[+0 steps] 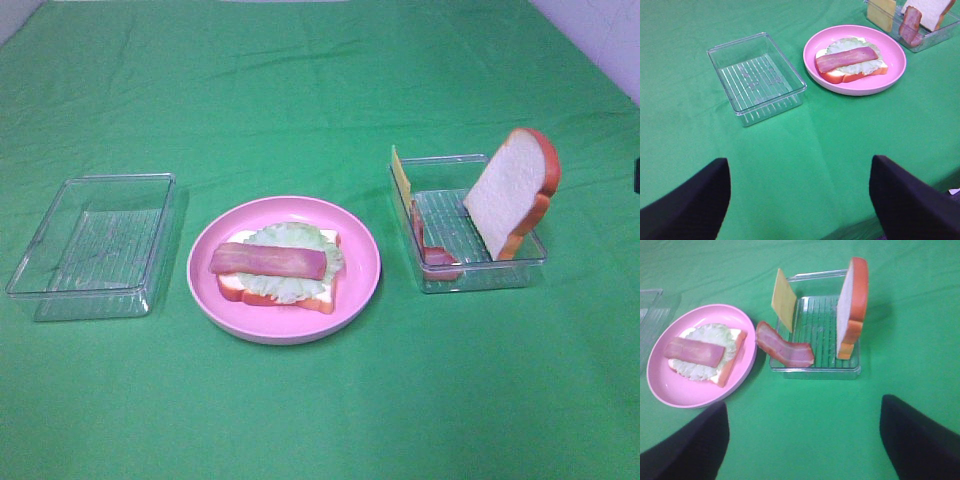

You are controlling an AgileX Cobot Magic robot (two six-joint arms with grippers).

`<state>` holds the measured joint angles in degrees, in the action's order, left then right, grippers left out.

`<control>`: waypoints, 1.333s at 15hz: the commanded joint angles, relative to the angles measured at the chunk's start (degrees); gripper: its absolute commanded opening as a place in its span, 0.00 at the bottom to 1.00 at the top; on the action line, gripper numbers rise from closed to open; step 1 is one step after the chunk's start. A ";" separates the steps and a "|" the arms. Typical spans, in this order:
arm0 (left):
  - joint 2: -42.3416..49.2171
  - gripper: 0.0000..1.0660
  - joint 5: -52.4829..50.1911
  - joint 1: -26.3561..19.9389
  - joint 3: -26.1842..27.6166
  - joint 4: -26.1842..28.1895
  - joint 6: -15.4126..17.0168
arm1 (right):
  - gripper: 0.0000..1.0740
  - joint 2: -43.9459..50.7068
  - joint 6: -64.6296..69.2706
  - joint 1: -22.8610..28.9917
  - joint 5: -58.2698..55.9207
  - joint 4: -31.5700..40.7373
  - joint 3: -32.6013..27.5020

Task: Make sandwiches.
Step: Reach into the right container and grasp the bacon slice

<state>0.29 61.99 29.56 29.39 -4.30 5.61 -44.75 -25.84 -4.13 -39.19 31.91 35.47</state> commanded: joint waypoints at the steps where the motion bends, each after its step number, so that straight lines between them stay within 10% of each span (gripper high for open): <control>1: 1.15 0.69 -2.12 0.11 -0.86 -0.06 -0.11 | 0.71 -13.06 -7.33 -0.11 -3.27 5.67 7.10; 5: 1.15 0.69 -2.12 0.11 -0.86 -0.06 -0.11 | 0.70 -28.59 -7.85 0.97 -8.42 6.36 18.74; 12: 1.15 0.69 -2.12 0.11 -0.86 -0.06 -0.11 | 0.61 -54.09 24.01 24.41 -13.06 -21.66 42.00; 20: 1.15 0.69 -2.12 0.11 -0.86 -0.11 -0.11 | 0.54 -72.25 30.25 25.90 -19.48 -22.80 53.11</control>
<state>0.29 60.50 29.56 28.59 -4.30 5.44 -116.60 4.01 21.83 -58.27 9.51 88.06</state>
